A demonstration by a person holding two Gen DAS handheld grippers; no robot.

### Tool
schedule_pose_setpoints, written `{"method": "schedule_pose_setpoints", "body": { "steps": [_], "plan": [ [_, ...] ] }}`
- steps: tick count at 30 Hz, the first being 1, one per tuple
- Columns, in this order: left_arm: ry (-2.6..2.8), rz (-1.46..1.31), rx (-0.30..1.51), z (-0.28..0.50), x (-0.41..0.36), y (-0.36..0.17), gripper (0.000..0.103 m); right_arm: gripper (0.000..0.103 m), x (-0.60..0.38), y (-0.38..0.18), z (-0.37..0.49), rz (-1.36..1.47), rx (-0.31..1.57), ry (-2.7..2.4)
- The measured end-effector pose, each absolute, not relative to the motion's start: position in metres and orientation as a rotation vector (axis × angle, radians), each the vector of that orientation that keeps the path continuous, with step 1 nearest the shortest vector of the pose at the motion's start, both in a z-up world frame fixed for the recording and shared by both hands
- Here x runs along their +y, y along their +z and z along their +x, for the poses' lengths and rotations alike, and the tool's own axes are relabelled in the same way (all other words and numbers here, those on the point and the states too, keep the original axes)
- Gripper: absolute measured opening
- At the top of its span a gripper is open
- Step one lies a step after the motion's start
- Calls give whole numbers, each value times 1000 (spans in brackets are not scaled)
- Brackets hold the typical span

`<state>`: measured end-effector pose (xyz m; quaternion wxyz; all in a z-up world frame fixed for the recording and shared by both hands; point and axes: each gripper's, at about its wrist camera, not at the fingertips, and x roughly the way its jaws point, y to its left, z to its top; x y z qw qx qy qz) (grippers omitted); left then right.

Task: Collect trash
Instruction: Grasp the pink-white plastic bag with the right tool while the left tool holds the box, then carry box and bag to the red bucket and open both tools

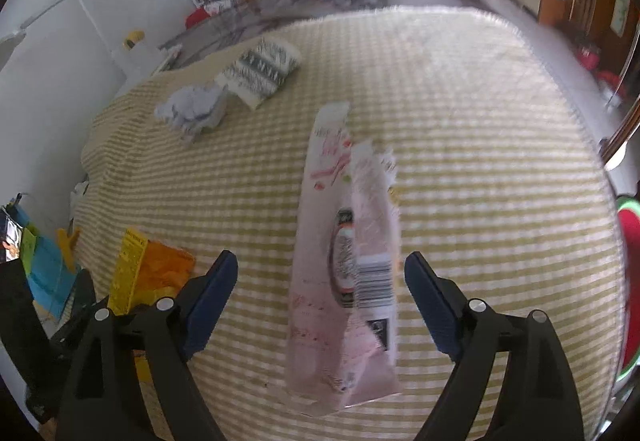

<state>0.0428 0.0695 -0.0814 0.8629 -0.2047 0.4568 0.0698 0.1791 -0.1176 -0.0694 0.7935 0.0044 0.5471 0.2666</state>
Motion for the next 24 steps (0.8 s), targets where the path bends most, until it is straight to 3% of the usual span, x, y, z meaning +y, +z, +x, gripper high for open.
{"method": "schedule_pose_setpoints", "body": {
  "steps": [6, 9, 10, 13, 14, 24],
  "plan": [
    [151, -413, 983, 45, 70, -89, 65, 84, -115, -73, 180, 1, 1174, 553],
    [139, -401, 976, 46, 69, -89, 48, 81, -117, -77, 183, 20, 1186, 542],
    [138, -401, 976, 46, 68, -89, 47, 80, -118, -78, 184, 15, 1187, 533],
    [132, -376, 975, 47, 64, -89, 42, 70, -119, -81, 185, 12, 1184, 536],
    [122, -379, 979, 47, 63, -89, 34, 59, -120, -81, 184, 3, 1184, 540],
    [109, -382, 935, 44, 55, -71, 33, 55, -148, -40, 169, 118, 1078, 599]
  ]
}}
